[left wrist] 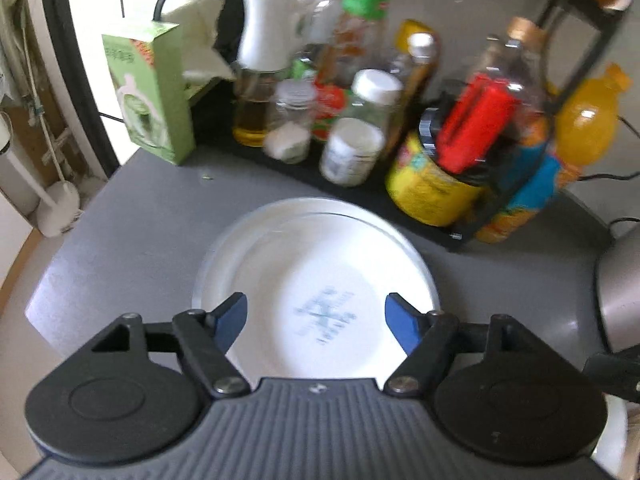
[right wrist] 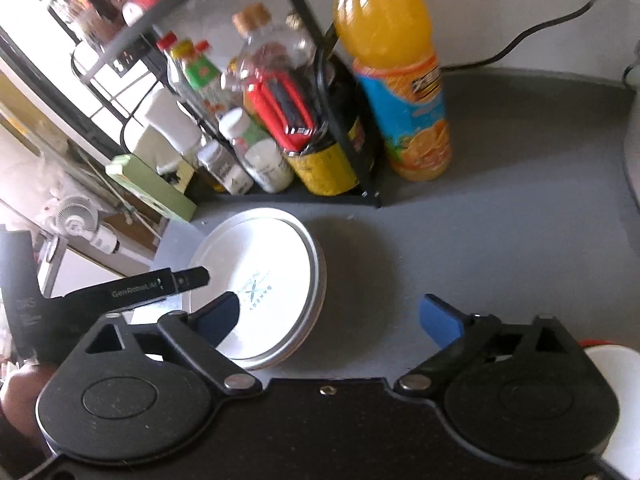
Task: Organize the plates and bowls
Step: 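Move both grippers to the red bowl stack rim and close on it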
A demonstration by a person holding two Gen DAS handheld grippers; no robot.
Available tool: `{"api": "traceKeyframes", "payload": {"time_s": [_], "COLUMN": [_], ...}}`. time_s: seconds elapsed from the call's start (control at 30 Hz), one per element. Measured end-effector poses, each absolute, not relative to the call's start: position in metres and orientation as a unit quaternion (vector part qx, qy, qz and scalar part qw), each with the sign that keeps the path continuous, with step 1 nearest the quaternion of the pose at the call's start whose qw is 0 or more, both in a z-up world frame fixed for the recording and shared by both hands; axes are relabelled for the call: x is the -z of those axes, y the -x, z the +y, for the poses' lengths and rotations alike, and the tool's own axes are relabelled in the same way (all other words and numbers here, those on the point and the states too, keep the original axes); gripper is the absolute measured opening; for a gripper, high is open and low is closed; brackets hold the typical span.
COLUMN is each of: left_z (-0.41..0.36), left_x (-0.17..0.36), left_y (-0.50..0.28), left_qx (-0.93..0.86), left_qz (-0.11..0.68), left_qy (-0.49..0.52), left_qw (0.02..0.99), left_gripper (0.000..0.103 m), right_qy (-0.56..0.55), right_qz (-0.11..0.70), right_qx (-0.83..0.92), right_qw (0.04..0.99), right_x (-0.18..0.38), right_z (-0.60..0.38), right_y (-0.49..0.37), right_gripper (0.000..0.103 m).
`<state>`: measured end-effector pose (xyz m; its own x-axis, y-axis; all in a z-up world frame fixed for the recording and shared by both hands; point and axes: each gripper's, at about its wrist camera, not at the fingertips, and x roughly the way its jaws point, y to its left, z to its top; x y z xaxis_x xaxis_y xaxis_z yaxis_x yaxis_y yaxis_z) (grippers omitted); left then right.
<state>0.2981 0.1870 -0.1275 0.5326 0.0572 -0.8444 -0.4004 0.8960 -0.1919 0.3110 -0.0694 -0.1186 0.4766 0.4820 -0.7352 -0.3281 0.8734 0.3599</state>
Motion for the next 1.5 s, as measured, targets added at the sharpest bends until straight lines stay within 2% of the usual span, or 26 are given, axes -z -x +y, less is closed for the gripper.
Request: {"api": "traceKeyframes", "payload": {"time_s": [0.23,0.57,1.2,1.3,1.37,1.4,1.5], "left_z": [0.115,0.018,-0.06,-0.066,-0.067,-0.068,-0.069], "left_x": [0.118,0.128,0.152,0.16,0.166,0.169,0.18], "left_y": [-0.288,-0.271,-0.273,-0.274,-0.275,-0.275,-0.276], "left_qx": [-0.093,-0.023,0.001,-0.003,-0.003,-0.001,-0.003], "left_qz": [0.468,0.486,0.515,0.52,0.523,0.523,0.53], "left_qy": [0.199,0.198,0.164,0.154,0.152,0.153,0.16], "left_qw": [0.856,0.851,0.841,0.84,0.839,0.838,0.833], "left_gripper": [0.078,0.08,0.08,0.08,0.079,0.079,0.076], "right_qy": [-0.089,-0.126,-0.177,-0.179,-0.189,-0.193,-0.207], "right_qz": [0.432,0.431,0.45,0.458,0.468,0.471,0.484], "right_qx": [-0.231,-0.187,-0.133,-0.127,-0.129,-0.129,-0.123], "right_qw": [0.868,0.874,0.865,0.861,0.854,0.851,0.841], "right_x": [0.109,0.124,0.169,0.181,0.191,0.194,0.206], "right_z": [-0.13,-0.222,-0.298,-0.303,-0.306,-0.306,-0.307], "right_y": [-0.291,-0.26,-0.239,-0.237,-0.239,-0.24,-0.244], "right_gripper": [0.1,0.101,0.1,0.094,0.083,0.083,0.071]}}
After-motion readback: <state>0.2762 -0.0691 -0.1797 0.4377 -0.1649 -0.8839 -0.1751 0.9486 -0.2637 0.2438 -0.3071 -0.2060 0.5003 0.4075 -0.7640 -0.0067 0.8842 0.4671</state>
